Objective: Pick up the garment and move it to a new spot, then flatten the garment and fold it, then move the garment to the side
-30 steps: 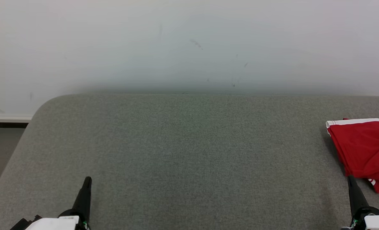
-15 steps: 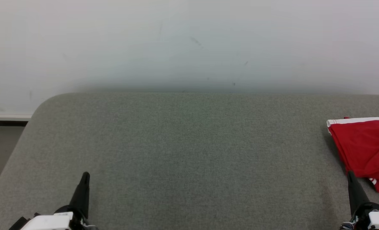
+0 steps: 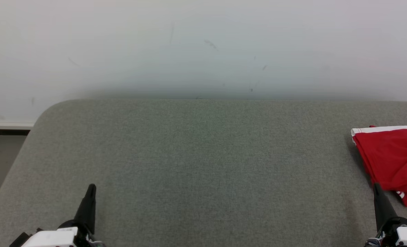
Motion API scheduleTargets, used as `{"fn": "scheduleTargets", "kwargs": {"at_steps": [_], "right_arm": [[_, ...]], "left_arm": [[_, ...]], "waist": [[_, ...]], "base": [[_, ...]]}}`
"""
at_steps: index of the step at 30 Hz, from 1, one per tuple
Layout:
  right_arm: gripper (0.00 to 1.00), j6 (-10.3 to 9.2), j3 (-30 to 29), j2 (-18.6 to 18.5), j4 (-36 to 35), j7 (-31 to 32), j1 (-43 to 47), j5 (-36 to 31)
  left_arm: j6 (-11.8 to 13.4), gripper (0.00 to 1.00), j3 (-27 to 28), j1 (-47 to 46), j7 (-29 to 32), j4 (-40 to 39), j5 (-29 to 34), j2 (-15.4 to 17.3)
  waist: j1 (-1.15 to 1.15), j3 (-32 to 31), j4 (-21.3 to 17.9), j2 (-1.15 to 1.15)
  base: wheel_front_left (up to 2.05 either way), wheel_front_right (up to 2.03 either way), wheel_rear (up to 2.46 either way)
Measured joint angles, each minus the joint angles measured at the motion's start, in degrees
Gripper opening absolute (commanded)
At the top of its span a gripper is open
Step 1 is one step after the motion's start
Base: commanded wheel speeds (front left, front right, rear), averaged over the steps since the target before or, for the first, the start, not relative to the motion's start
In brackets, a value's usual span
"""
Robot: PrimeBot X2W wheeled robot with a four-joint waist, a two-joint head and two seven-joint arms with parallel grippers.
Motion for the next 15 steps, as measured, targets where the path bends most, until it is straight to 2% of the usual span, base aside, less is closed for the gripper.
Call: {"fn": "scheduleTargets", "kwargs": {"at_steps": [15], "right_arm": [[0.0, 0.0, 0.0, 0.0, -0.01, 0.0, -0.01, 0.0]], "left_arm": [[0.0, 0.0, 0.01, 0.0, 0.01, 0.0, 0.0, 0.0]], "waist": [[0.0, 0.0, 0.0, 0.0]], "base": [[0.0, 0.0, 0.0]]}}
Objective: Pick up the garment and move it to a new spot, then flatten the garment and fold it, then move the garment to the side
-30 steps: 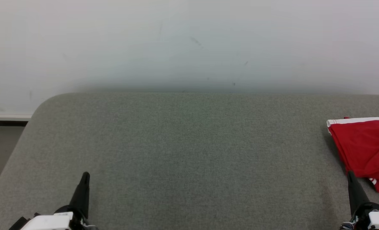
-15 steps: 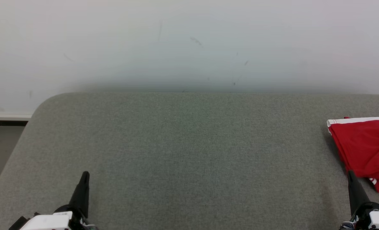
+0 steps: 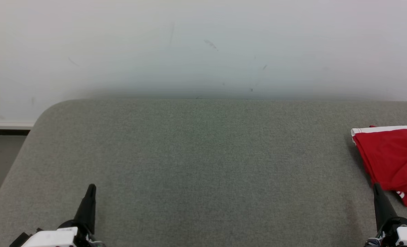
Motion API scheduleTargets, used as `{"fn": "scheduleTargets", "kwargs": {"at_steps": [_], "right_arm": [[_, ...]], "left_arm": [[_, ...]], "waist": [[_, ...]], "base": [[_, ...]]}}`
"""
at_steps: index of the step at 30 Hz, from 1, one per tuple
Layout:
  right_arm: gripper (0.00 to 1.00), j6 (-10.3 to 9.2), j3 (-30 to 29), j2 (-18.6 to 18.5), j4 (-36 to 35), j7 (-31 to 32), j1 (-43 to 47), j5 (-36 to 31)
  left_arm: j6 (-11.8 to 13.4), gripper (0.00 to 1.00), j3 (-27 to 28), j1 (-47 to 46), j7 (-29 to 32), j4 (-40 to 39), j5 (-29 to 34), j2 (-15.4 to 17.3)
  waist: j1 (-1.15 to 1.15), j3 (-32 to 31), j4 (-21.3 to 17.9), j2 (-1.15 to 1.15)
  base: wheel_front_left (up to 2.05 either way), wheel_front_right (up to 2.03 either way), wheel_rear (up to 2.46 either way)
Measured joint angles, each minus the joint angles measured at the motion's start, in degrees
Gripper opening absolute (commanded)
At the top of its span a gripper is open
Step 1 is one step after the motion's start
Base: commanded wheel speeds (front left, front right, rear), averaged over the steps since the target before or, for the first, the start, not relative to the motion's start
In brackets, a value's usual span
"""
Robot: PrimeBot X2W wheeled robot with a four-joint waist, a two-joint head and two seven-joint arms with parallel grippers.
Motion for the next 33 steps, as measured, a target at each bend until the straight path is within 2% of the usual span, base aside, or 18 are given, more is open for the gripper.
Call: {"fn": "scheduleTargets", "kwargs": {"at_steps": [33], "right_arm": [[0.0, 0.0, 0.01, -0.01, 0.0, 0.0, -0.01, 0.0]], "left_arm": [[0.0, 0.0, 0.04, -0.01, 0.02, 0.0, 0.0, 0.0]], "waist": [[0.0, 0.0, 0.0, 0.0]], "base": [[0.0, 0.0, 0.0]]}}
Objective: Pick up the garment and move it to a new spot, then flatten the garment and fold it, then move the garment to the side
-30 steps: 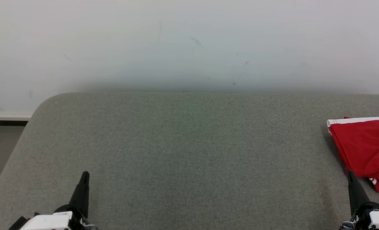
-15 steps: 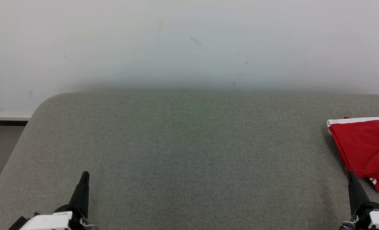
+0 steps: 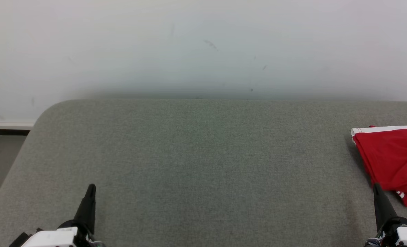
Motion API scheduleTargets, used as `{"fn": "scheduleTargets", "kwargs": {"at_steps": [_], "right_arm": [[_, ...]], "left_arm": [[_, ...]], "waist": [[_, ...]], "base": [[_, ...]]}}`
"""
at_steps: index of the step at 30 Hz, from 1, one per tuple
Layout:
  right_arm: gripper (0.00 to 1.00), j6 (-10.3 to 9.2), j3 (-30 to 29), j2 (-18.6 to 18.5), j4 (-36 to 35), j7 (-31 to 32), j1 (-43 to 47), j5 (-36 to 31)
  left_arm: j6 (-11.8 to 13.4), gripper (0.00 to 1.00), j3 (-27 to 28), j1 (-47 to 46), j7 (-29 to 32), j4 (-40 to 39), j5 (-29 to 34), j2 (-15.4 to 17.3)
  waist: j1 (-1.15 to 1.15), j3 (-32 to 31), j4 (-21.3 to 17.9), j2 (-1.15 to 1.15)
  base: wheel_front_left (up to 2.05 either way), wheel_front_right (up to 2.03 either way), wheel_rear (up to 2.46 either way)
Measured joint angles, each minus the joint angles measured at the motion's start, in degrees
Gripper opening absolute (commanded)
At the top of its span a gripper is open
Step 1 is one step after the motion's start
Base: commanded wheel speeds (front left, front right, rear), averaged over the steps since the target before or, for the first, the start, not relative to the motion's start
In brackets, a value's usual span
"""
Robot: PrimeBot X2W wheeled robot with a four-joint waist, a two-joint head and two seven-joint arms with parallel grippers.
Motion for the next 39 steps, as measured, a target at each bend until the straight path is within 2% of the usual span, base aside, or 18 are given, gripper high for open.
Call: {"fn": "scheduleTargets", "kwargs": {"at_steps": [39], "right_arm": [[0.0, 0.0, 0.0, 0.0, -0.01, 0.0, -0.01, 0.0]], "left_arm": [[0.0, 0.0, 0.02, 0.0, 0.01, 0.0, 0.0, -0.01]], "waist": [[0.0, 0.0, 0.0, 0.0]], "base": [[0.0, 0.0, 0.0]]}}
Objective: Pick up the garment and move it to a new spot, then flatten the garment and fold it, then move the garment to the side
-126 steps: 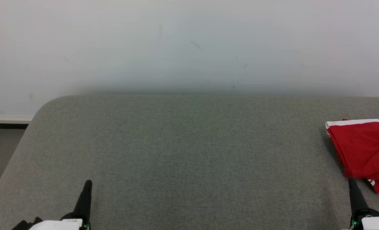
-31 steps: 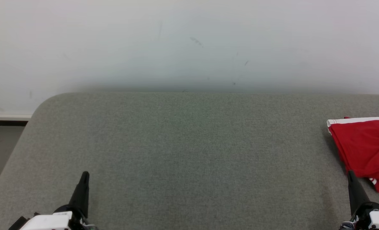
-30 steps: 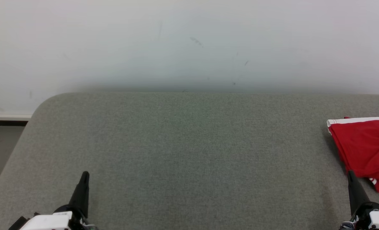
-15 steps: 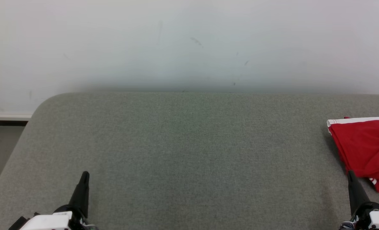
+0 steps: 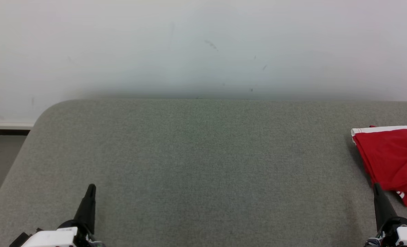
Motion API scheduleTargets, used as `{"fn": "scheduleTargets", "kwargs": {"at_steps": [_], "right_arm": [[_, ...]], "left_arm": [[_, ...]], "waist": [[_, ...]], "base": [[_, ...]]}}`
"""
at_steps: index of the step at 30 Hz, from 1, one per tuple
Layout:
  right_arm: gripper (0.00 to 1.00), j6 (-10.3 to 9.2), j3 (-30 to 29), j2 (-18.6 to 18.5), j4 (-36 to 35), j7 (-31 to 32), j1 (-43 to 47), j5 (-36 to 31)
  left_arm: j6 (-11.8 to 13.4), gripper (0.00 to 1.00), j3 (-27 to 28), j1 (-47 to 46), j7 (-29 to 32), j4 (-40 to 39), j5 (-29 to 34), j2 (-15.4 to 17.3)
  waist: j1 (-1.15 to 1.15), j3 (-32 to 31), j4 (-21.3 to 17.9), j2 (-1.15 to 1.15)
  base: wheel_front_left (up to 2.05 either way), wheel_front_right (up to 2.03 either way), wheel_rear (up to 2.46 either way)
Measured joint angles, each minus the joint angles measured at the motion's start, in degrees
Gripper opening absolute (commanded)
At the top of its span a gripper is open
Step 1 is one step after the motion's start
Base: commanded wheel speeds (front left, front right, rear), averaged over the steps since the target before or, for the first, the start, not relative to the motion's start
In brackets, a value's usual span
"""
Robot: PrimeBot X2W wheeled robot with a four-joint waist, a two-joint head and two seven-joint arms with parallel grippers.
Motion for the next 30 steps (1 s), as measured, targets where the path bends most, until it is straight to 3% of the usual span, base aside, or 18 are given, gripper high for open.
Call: {"fn": "scheduleTargets", "kwargs": {"at_steps": [30], "right_arm": [[0.0, 0.0, 0.0, 0.0, 0.0, 0.0, 0.0, 0.0]], "left_arm": [[0.0, 0.0, 0.01, -0.01, 0.0, 0.0, 0.0, 0.0]], "waist": [[0.0, 0.0, 0.0, 0.0]], "base": [[0.0, 0.0, 0.0]]}}
